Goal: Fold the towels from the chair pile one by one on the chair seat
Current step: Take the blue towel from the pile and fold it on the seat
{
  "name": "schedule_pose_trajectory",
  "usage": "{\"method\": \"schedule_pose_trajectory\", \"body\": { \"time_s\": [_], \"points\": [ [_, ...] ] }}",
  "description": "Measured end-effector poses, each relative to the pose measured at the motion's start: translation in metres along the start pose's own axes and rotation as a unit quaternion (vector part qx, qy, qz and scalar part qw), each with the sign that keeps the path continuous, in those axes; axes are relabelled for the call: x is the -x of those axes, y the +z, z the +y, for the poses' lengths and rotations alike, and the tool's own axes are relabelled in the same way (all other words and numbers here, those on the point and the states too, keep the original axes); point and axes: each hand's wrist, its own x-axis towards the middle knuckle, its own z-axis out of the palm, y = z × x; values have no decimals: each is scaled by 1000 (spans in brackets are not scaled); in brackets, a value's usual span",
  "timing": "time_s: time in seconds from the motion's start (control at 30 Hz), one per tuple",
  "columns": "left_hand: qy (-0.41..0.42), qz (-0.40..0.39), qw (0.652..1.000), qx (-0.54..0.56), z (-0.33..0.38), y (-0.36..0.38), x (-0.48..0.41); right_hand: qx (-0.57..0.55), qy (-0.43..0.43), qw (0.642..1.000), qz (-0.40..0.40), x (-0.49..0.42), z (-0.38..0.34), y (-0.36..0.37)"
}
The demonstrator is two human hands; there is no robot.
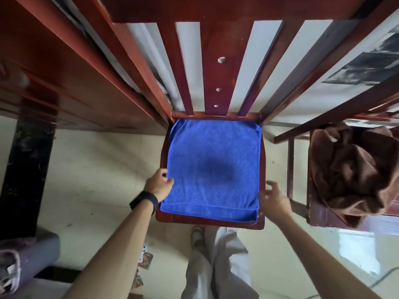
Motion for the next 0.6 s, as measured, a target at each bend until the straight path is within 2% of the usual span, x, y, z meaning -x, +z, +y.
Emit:
{"method": "schedule_pose_trajectory", "body": {
  "time_s": [0.13,0.23,0.3,0.43,0.6],
  "points": [
    [-52,-21,998,-22,-55,44,20,-37,82,993,-75,32,55,55],
    [-53,24,998,10,-70,58,26,-71,98,988,-97,55,75,84],
    [-49,56,997,15,-73,61,26,-106,104,987,-65,62,79,94],
    [-41,75,996,-12,-76,60,15,-163,111,978,60,48,70,103],
    [-34,52,997,-48,-77,55,0,-205,169,960,82,-2,52,97]
  ]
}}
